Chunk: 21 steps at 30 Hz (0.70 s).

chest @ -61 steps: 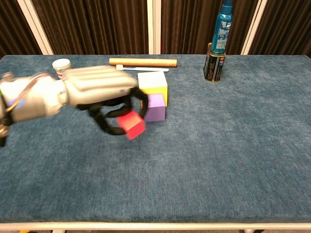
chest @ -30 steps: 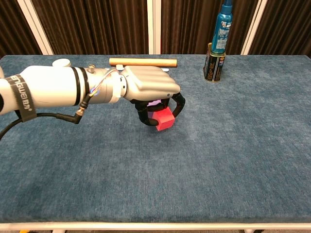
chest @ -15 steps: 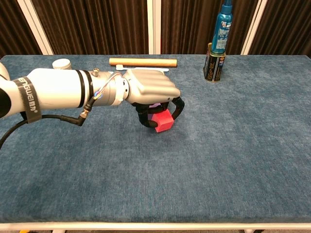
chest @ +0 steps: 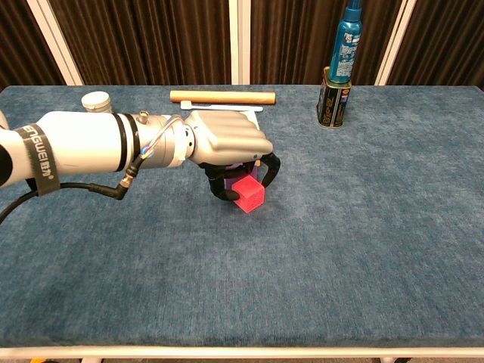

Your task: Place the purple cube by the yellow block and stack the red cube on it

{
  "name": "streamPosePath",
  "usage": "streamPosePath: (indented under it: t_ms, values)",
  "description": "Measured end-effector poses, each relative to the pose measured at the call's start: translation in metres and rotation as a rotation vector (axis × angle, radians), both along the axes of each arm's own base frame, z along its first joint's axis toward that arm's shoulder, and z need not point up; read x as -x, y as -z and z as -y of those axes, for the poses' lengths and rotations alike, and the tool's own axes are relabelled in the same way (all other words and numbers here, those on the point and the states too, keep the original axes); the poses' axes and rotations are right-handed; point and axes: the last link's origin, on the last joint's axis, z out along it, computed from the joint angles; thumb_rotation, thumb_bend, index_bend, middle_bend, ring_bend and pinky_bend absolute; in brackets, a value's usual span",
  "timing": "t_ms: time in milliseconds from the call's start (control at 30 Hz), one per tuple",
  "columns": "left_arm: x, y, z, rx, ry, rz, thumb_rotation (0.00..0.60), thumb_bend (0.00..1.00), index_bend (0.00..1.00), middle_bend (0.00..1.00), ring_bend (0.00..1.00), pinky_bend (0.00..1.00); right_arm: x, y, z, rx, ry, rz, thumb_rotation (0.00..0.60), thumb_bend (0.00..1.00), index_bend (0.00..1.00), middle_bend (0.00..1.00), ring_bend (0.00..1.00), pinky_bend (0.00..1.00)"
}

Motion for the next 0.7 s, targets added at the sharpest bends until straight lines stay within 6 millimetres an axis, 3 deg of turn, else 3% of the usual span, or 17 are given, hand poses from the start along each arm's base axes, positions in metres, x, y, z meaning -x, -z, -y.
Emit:
streamPosePath:
  t_ms: [333,500,700]
  values:
    - [0.001,-0.027,0.009,-0.029,-0.001,0.097,0.6,0.33,0.37,0.9,0.94,0.96,-0.002,0.0,0.0,-0.002,-0.011,-0.002,0.6,0.24,0.0,0.08,0.0,0.06]
    - [-0.007,-0.041,0.021,-0.038,-0.021,0.227,0.6,0.16,0.34,0.9,0.94,0.96,-0.003,0.002,0.0,-0.008,-0.02,0.0,0.6,0.24,0.0,0.08,0.0,0.06]
    - [-0.018,-0.02,0.028,-0.021,-0.025,0.253,0.6,0.01,0.26,0.9,0.94,0.97,-0.005,0.0,0.0,-0.002,-0.02,-0.005,0.6,0.24,0.0,0.08,0.0,0.07]
